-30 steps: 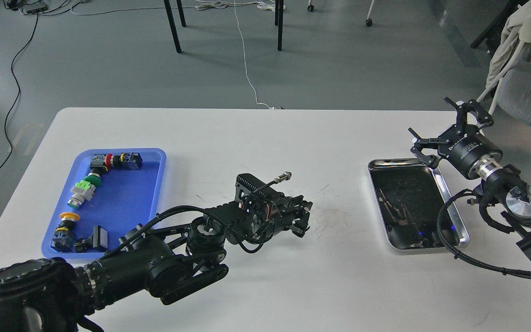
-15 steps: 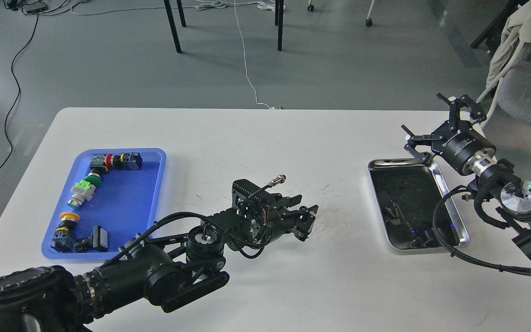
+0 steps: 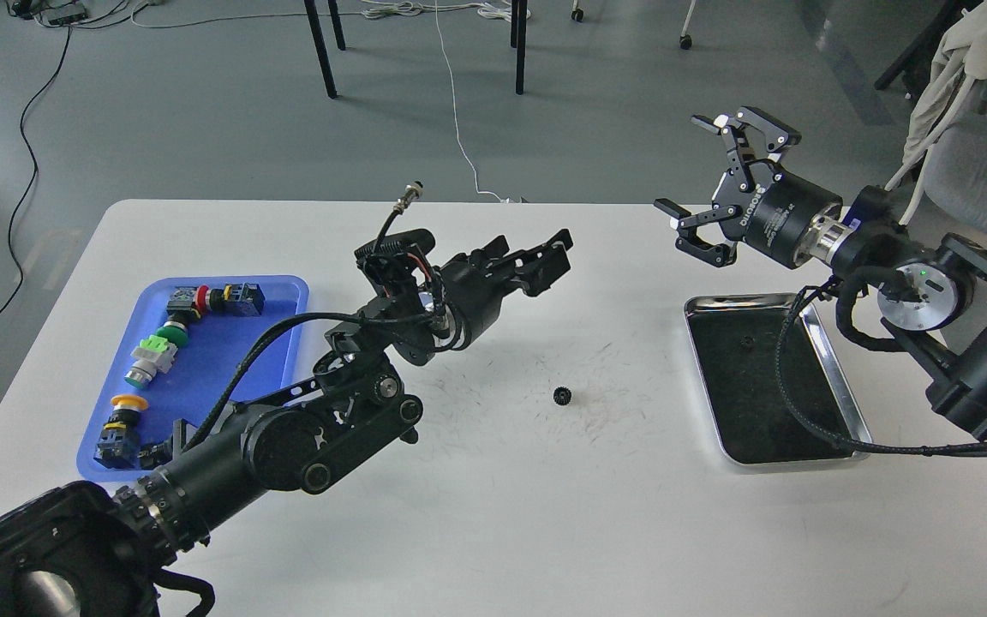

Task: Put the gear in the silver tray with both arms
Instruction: 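Open the left gripper to set the gear on the table, then reach the right gripper to the gear and grasp it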

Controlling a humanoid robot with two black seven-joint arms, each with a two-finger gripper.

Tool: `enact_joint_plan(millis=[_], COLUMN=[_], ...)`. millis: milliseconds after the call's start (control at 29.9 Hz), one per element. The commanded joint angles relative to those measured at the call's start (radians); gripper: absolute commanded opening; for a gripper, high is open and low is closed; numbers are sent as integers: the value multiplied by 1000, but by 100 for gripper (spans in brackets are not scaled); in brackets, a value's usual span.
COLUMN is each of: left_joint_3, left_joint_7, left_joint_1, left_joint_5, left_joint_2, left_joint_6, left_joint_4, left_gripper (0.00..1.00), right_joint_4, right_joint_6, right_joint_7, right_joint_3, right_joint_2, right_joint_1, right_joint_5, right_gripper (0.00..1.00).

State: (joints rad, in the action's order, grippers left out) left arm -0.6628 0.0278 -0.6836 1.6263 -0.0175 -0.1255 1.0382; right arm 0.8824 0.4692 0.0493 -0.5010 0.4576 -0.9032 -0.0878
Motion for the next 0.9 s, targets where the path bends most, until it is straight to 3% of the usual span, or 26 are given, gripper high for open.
enact_joint_plan(millis=[0,167,334,568,869], left_joint_3=[-55,-126,-136,-156,-149], left_joint_7=[9,15,14,12,3], left_joint_1=[-2,-2,1,22,38], left_joint_5=[-243,-679,-988,-1051,-1046], left_joint_2=[-123,-284,-419,-499,-506], left_joint_6=[-32,-65,-59,-56,-57], left_joint_4=[40,56,54,54,54], left_gripper=[98,98,98,98,98], right_joint_4=[16,33,138,155,66], right_joint_6=[-24,-35,-21,17,20], right_joint_7=[0,3,40,55,63], right_joint_3=[204,404,642,919,1039], right_joint_2=[3,-55,-170,-318,-448], right_joint_1=[-146,-331,-462,-563,-579], right_joint_5=[-58,-234,-346,-509,-549], right_gripper=[99,99,99,99,99])
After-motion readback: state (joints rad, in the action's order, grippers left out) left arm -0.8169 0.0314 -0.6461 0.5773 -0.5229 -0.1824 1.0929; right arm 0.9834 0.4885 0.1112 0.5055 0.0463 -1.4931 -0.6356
